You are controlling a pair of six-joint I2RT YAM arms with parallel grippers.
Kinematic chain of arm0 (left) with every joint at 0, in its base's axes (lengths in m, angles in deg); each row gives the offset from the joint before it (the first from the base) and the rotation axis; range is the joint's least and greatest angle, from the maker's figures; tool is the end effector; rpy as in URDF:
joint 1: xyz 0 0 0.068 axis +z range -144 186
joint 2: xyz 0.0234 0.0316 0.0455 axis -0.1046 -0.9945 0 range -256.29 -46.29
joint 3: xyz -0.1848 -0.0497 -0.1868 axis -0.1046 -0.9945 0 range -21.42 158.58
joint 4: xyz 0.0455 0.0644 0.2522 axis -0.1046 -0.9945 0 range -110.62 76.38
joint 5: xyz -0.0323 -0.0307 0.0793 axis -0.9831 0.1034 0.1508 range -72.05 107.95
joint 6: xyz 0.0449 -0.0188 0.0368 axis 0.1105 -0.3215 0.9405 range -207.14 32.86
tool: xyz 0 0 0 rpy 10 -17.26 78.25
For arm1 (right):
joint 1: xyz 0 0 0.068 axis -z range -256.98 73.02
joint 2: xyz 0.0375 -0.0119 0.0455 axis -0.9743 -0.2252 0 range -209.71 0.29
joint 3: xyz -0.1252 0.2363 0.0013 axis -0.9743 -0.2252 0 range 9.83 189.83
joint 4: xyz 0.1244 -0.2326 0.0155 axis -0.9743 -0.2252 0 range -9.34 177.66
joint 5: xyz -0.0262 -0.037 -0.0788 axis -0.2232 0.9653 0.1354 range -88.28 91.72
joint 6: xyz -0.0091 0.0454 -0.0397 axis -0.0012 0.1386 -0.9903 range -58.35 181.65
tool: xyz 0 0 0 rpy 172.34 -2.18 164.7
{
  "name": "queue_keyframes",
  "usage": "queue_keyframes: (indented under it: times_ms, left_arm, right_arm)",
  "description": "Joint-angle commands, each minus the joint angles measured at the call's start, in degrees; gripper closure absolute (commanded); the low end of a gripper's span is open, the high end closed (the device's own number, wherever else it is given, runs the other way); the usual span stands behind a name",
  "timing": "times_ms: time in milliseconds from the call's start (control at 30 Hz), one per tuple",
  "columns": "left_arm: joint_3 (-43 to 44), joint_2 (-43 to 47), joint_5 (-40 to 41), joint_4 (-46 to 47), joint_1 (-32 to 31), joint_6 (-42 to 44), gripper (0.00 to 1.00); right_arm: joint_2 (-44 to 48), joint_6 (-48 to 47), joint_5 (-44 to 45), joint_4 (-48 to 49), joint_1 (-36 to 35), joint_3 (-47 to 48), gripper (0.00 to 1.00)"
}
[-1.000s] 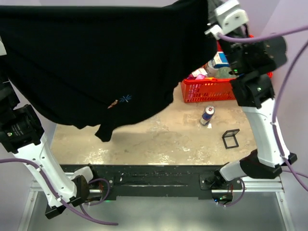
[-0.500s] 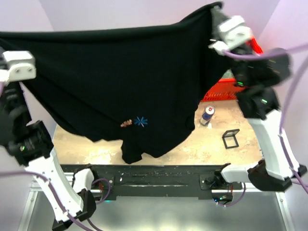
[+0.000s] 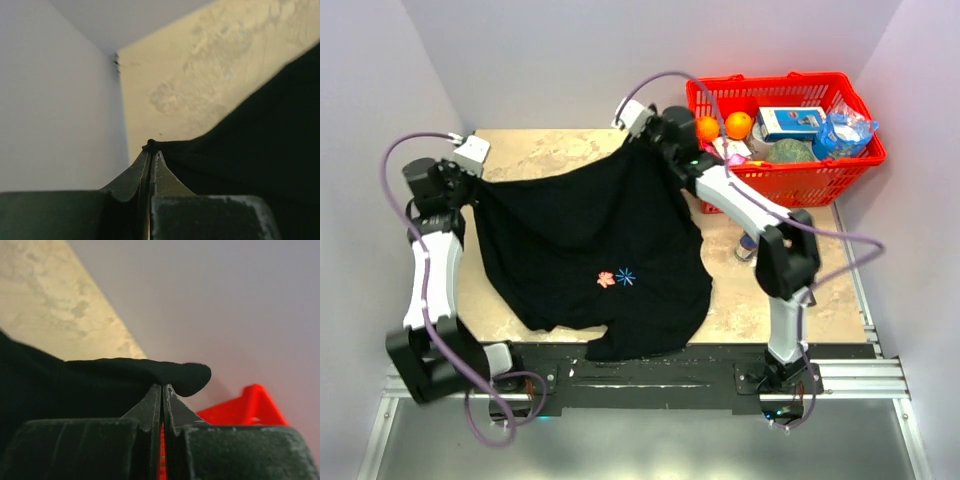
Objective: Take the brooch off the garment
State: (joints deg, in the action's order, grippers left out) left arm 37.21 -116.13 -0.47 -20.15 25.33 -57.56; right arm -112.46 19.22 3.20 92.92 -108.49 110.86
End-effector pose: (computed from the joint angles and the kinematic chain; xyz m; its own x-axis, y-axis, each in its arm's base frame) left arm 0.2855 0.0849 0.3310 -0.2650 0.4035 -0.8758 0.1159 0.9150 0.3865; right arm 0.4216 0.2571 0.3468 0.2670 -0.6275 -0.7314 -0.4341 0.5993 -0.6726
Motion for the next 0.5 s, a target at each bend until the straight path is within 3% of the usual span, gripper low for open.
queue_keyframes:
  times_ms: [0, 233, 367, 467]
  left_arm:
    - [0.5, -9.8, 0.7, 5.0, -2.2, -0.1, 1.00]
    - [10.9, -28.3, 7.7, 9.3, -3.8, -2.6, 1.00]
    - [19.4, -35.8, 9.6, 7.3, -4.6, -3.2, 1.00]
    - [24.1, -40.1, 11.5, 6.7, -5.4, -4.1, 1.00]
  right_arm:
    - [-8.2, -1.3, -1.4, 10.3, 0.0, 5.1, 1.00]
    - [-33.1, -7.3, 5.3, 14.4, 2.1, 25.2, 1.00]
    - [-43.9, -9.3, 7.0, 14.6, 3.4, 38.5, 1.00]
    - [-48.1, -10.6, 6.5, 18.5, 4.2, 42.5, 1.00]
